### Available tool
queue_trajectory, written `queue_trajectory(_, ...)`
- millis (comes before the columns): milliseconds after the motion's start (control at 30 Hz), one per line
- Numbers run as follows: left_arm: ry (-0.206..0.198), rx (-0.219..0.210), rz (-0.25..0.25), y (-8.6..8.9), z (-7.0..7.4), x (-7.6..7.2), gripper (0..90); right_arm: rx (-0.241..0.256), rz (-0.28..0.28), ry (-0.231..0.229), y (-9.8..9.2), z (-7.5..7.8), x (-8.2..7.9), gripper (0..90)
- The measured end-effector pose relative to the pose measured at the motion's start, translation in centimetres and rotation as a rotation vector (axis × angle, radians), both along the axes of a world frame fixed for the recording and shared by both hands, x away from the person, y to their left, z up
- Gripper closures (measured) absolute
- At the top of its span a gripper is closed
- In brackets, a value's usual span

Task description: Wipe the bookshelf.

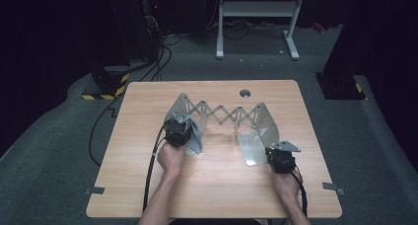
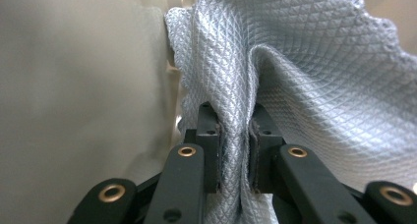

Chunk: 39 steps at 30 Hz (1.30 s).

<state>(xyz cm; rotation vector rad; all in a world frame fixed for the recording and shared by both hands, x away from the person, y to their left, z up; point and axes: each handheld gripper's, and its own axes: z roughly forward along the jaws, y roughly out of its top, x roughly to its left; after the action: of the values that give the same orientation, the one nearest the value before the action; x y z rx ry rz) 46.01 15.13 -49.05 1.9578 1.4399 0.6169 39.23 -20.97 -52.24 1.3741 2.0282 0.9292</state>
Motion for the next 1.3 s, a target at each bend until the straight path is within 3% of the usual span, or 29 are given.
queue_trajectory(233,-0.049,-0.048,-0.003,-0.2,2.6,0.9,78.9,-0.005,0.004,-0.003,0.0,0.0,0.0,89.0)
queue_trajectory(600,-0.119,-0.088,0.015,0.4,6.3,1.5,78.9,-0.005,0.007,-0.004,0.0,0.0,0.0,89.0)
queue_trajectory(700,-0.133,-0.086,0.016,0.3,6.8,1.5,78.9,-0.003,0.005,-0.003,0.0,0.0,0.0,89.0)
queue_trajectory(867,-0.126,-0.077,0.019,0.2,6.5,1.7,78.8,-0.003,0.006,-0.002,0.0,0.0,0.0,89.1)
queue_trajectory(1300,-0.055,-0.018,0.014,-0.3,3.6,2.6,78.9,-0.004,0.009,-0.002,0.0,0.0,-0.1,89.0)
